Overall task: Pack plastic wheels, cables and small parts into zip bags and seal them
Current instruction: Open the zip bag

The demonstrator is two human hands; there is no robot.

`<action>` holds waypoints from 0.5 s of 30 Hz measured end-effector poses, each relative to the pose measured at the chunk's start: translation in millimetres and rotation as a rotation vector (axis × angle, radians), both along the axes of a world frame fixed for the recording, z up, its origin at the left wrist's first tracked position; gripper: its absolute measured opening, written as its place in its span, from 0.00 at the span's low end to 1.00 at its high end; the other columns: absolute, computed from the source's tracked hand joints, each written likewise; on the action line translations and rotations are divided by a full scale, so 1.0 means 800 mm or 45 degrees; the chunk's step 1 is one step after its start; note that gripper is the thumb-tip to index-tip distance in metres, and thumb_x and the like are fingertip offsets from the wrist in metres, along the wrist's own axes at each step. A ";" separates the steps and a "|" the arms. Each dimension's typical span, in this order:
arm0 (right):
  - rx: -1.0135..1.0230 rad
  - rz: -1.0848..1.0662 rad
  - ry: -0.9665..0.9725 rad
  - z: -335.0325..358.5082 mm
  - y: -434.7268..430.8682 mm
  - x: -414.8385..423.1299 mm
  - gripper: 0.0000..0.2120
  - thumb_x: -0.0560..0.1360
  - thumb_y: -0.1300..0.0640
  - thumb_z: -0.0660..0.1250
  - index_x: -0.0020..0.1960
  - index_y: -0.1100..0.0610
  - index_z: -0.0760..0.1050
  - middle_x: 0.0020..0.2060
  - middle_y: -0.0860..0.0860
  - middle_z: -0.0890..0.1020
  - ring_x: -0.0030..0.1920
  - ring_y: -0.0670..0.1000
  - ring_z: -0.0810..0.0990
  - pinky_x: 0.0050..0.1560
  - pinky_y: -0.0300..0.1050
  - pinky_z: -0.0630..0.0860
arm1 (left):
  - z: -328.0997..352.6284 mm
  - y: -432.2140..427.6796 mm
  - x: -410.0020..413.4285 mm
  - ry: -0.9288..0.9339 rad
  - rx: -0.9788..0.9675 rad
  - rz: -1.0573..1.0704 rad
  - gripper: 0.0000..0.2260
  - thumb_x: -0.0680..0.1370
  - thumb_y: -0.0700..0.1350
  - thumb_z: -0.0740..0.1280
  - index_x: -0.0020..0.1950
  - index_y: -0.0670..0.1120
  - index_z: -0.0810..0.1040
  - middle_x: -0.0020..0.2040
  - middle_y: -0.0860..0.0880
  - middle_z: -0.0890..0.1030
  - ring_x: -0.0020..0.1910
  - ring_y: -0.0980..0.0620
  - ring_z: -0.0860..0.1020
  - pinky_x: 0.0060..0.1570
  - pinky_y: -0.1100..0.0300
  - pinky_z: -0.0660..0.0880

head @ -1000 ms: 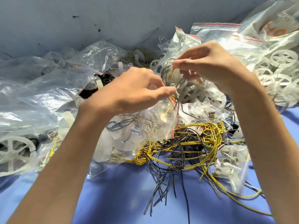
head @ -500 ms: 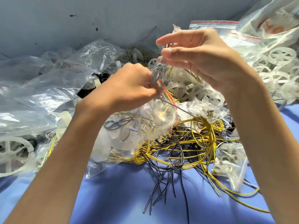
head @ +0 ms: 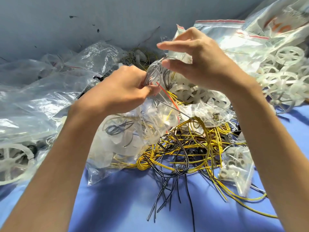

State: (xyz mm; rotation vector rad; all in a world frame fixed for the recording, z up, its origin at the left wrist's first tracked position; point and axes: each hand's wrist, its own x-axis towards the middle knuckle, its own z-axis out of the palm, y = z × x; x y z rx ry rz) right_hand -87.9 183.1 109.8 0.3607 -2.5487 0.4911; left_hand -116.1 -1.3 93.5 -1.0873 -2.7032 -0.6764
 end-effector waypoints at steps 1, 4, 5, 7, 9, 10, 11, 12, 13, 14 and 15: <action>0.028 0.034 0.023 0.000 -0.001 0.001 0.18 0.77 0.48 0.65 0.66 0.47 0.73 0.60 0.53 0.72 0.61 0.47 0.70 0.64 0.35 0.60 | 0.000 0.000 0.000 -0.004 -0.003 -0.001 0.14 0.78 0.50 0.64 0.42 0.40 0.79 0.28 0.46 0.71 0.30 0.49 0.65 0.33 0.52 0.61; 0.096 0.179 0.055 0.000 -0.001 0.001 0.13 0.77 0.54 0.65 0.61 0.53 0.79 0.58 0.53 0.79 0.57 0.48 0.77 0.61 0.39 0.68 | 0.001 0.001 0.002 0.004 0.003 -0.003 0.14 0.79 0.49 0.63 0.41 0.40 0.78 0.27 0.48 0.68 0.28 0.51 0.63 0.31 0.55 0.57; 0.076 0.203 0.031 0.000 0.000 0.002 0.11 0.77 0.55 0.66 0.58 0.55 0.81 0.53 0.53 0.82 0.53 0.49 0.79 0.57 0.41 0.71 | 0.001 0.001 0.002 0.017 0.004 -0.004 0.14 0.79 0.49 0.63 0.41 0.40 0.78 0.27 0.48 0.67 0.28 0.51 0.63 0.30 0.55 0.56; -0.009 0.212 -0.032 -0.002 0.003 0.004 0.09 0.76 0.56 0.68 0.52 0.59 0.82 0.44 0.54 0.85 0.45 0.51 0.81 0.51 0.43 0.74 | 0.001 -0.001 0.001 0.037 0.013 -0.003 0.14 0.79 0.48 0.63 0.41 0.39 0.78 0.27 0.47 0.67 0.29 0.50 0.62 0.29 0.57 0.56; -0.073 0.225 -0.053 -0.002 0.007 0.004 0.07 0.75 0.57 0.68 0.49 0.59 0.82 0.39 0.54 0.85 0.41 0.50 0.82 0.49 0.45 0.76 | 0.001 -0.003 -0.001 0.042 0.034 -0.004 0.14 0.78 0.48 0.65 0.40 0.39 0.79 0.27 0.46 0.67 0.28 0.51 0.62 0.28 0.60 0.59; -0.092 0.235 -0.045 -0.002 0.010 0.004 0.06 0.75 0.58 0.68 0.47 0.59 0.83 0.38 0.53 0.85 0.40 0.49 0.82 0.48 0.43 0.77 | 0.001 -0.003 -0.002 0.041 0.042 -0.010 0.14 0.78 0.49 0.65 0.41 0.39 0.80 0.27 0.46 0.67 0.27 0.51 0.61 0.28 0.62 0.59; -0.107 0.246 -0.033 0.000 0.012 0.004 0.06 0.75 0.58 0.69 0.47 0.58 0.83 0.37 0.52 0.85 0.39 0.48 0.82 0.45 0.40 0.77 | 0.002 -0.004 -0.002 0.034 0.053 -0.019 0.14 0.77 0.49 0.66 0.41 0.39 0.80 0.28 0.45 0.67 0.28 0.51 0.60 0.28 0.62 0.60; -0.124 0.252 -0.030 0.001 0.016 0.005 0.05 0.74 0.58 0.69 0.46 0.58 0.83 0.36 0.52 0.84 0.39 0.46 0.82 0.42 0.35 0.76 | 0.002 -0.005 -0.003 0.024 0.068 -0.030 0.14 0.77 0.49 0.66 0.41 0.39 0.81 0.28 0.45 0.68 0.28 0.52 0.59 0.27 0.62 0.60; -0.141 0.253 -0.035 0.003 0.019 0.006 0.05 0.74 0.59 0.70 0.46 0.59 0.83 0.35 0.51 0.84 0.38 0.44 0.82 0.39 0.30 0.74 | 0.003 -0.007 -0.003 0.017 0.080 -0.042 0.14 0.76 0.49 0.67 0.41 0.39 0.81 0.28 0.45 0.68 0.28 0.53 0.59 0.27 0.62 0.59; -0.159 0.248 -0.043 0.004 0.023 0.007 0.05 0.73 0.60 0.70 0.47 0.59 0.84 0.35 0.51 0.84 0.37 0.43 0.82 0.38 0.27 0.71 | 0.003 -0.008 -0.004 0.013 0.087 -0.053 0.14 0.76 0.49 0.67 0.40 0.39 0.81 0.27 0.46 0.67 0.28 0.53 0.59 0.27 0.63 0.59; -0.174 0.243 -0.050 0.005 0.026 0.008 0.05 0.73 0.61 0.71 0.47 0.60 0.84 0.36 0.51 0.84 0.36 0.41 0.81 0.36 0.24 0.70 | 0.004 -0.009 -0.004 0.011 0.088 -0.061 0.14 0.76 0.49 0.68 0.38 0.39 0.81 0.25 0.48 0.66 0.27 0.53 0.60 0.26 0.63 0.60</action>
